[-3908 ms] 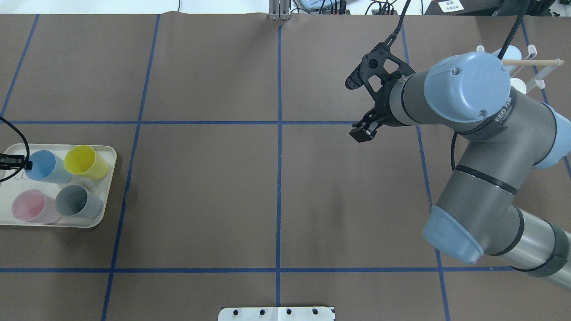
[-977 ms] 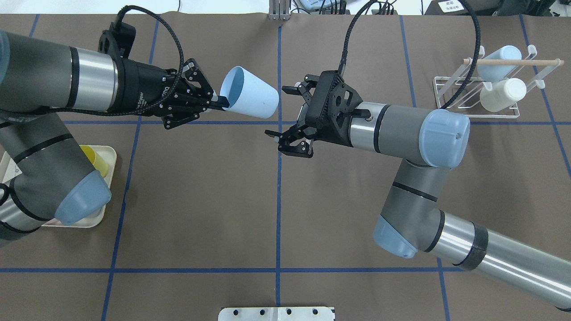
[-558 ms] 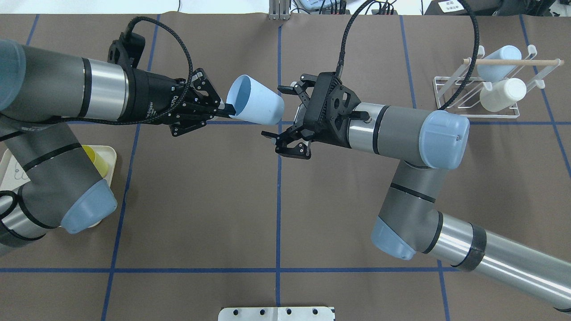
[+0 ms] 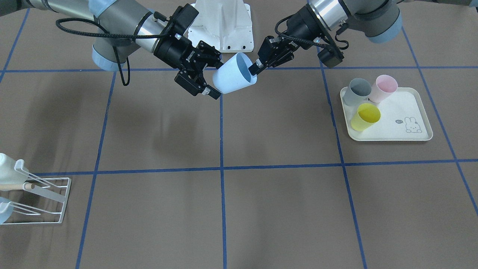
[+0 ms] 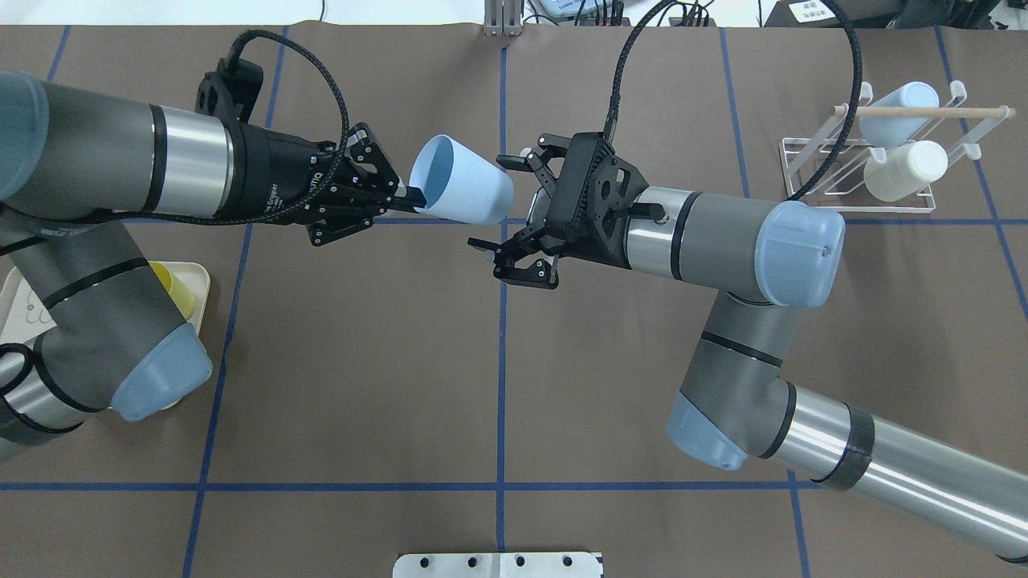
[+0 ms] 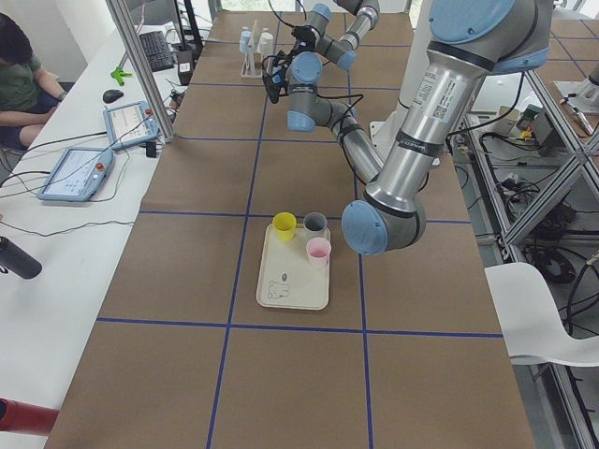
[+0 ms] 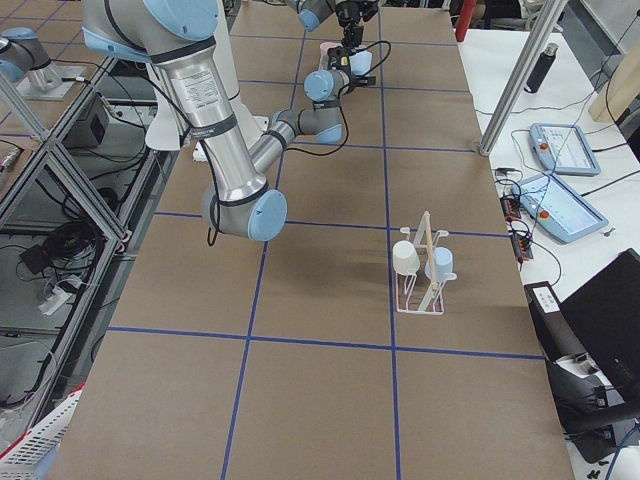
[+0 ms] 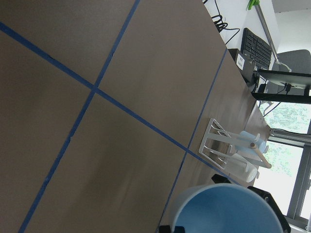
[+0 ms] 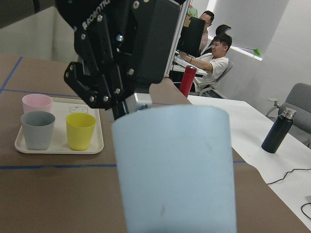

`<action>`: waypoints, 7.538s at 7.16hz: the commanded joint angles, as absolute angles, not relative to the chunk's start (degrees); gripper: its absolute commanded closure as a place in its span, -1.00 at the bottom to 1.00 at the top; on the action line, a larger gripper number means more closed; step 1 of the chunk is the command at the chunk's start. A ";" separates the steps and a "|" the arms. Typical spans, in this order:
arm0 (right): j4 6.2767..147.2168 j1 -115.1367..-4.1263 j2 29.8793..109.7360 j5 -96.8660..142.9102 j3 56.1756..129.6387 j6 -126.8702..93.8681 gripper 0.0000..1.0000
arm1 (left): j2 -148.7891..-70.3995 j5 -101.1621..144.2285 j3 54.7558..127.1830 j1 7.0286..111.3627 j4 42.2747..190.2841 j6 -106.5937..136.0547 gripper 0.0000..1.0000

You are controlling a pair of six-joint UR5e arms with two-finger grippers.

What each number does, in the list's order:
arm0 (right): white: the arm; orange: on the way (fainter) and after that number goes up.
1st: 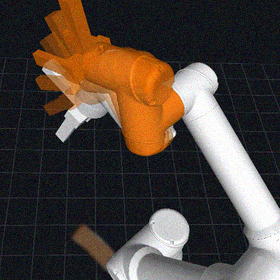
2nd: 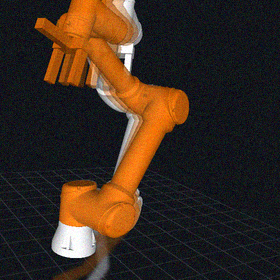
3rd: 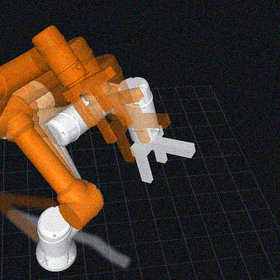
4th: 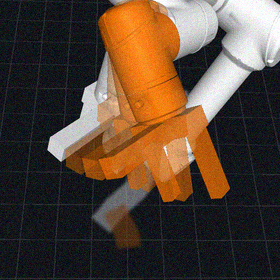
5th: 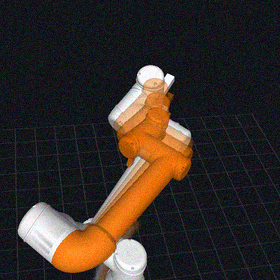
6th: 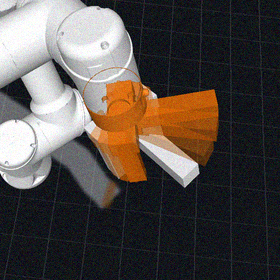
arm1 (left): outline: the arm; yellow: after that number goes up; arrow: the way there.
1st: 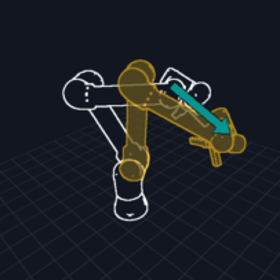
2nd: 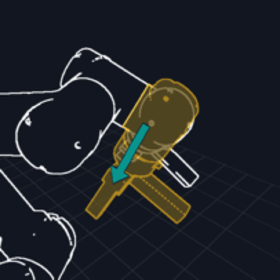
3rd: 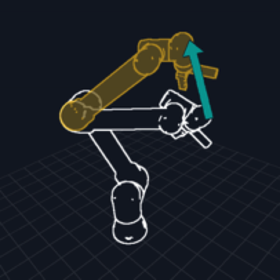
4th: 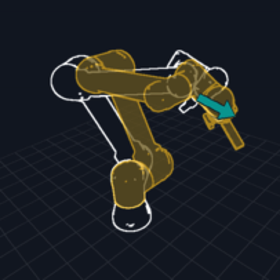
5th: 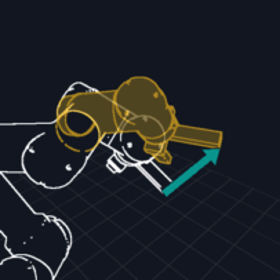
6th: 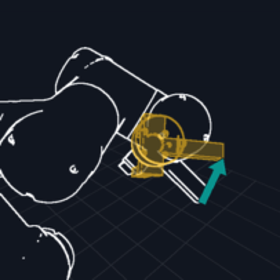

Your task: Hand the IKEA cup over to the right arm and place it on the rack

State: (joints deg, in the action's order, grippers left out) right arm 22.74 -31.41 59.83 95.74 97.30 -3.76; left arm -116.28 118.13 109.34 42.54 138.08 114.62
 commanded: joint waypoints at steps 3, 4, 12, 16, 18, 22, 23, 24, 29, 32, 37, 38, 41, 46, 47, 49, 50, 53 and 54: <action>22.76 -31.38 59.85 94.31 97.47 -1.68 -0.88 | -116.28 118.12 109.34 42.54 138.08 114.61 1.00; 22.76 -31.38 59.85 94.31 97.47 -1.67 -0.85 | -116.54 118.04 109.34 42.54 138.08 114.61 1.00; 22.76 -31.29 59.85 94.39 97.56 -1.58 -0.64 | -116.63 118.04 109.25 42.54 137.90 114.61 1.00; 22.76 -31.46 59.85 94.39 97.56 -0.70 -0.41 | -116.72 118.04 109.07 42.54 137.90 114.52 -0.45; 22.76 -31.64 60.03 94.39 97.47 -0.09 -0.35 | -116.63 118.12 109.07 42.63 137.99 113.74 -1.00; 26.51 -34.87 60.47 94.57 97.56 -1.05 -0.10 | -112.00 118.91 109.86 46.74 137.90 108.84 -1.00; 31.59 -36.81 60.73 94.66 98.34 -1.05 -0.03 | -107.71 118.83 109.86 47.11 137.81 102.54 -1.00; 37.30 -38.74 61.08 94.92 100.00 -0.71 -0.02 | -105.06 118.83 110.12 48.94 134.68 95.96 -1.00; 65.72 -51.48 74.49 95.36 115.83 21.02 0.04 | -86.69 126.43 111.27 62.18 131.92 64.57 -1.00; 65.74 -58.25 86.27 95.01 117.95 40.02 0.08 | -81.22 132.35 110.57 69.60 131.84 50.83 -1.00; 65.83 -68.38 99.31 91.44 116.81 77.63 0.15 | -81.03 132.54 110.57 69.43 131.92 50.89 -1.00; 65.92 -68.20 99.40 87.58 114.98 81.44 0.16 | -81.12 132.54 110.48 69.35 131.92 50.98 -1.00; 65.92 -65.58 98.09 78.16 110.48 89.64 0.12 | -81.21 132.54 110.57 69.35 131.92 51.33 -1.00; 65.83 -57.14 92.38 65.14 103.72 88.77 0.12 | -81.56 132.54 110.39 69.26 131.92 51.42 -1.00; 65.74 -56.43 92.37 64.26 103.71 88.68 0.12 | -81.56 132.45 110.30 69.26 131.92 51.42 -1.00; 65.74 -55.02 92.37 63.38 103.62 87.98 0.11 | -81.56 132.54 110.30 69.26 131.92 51.50 -1.00; 65.74 -54.15 92.29 62.50 103.54 87.98 0.10 | -81.56 132.54 110.30 69.26 131.92 51.50 -1.00; 65.39 -52.13 91.15 59.34 100.13 87.98 0.01 | -81.56 132.54 110.30 69.26 131.92 51.59 -1.00; 65.39 -51.95 90.45 59.15 99.24 87.98 -0.03 | -81.65 132.54 110.30 69.26 131.92 51.59 -1.00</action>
